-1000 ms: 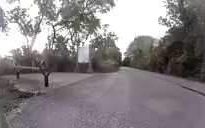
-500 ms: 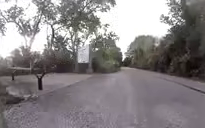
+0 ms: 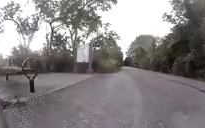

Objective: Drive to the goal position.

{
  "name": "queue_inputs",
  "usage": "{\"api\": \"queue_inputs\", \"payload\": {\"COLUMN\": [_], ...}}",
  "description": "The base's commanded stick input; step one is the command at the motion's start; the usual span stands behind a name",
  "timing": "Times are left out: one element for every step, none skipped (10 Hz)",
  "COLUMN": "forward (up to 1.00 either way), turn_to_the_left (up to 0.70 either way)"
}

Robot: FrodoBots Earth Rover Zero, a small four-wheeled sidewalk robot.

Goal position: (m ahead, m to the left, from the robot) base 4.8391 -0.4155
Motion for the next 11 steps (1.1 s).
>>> {"api": "queue_inputs", "payload": {"forward": [0.7, 0.7, 0.7, 0.7, 0.7, 0.7, 0.7, 0.7, 0.7, 0.7, 0.7], "turn_to_the_left": [0.0, 0.0, 0.0, 0.0, 0.0, 0.0, 0.0, 0.0, 0.0, 0.0, 0.0]}}
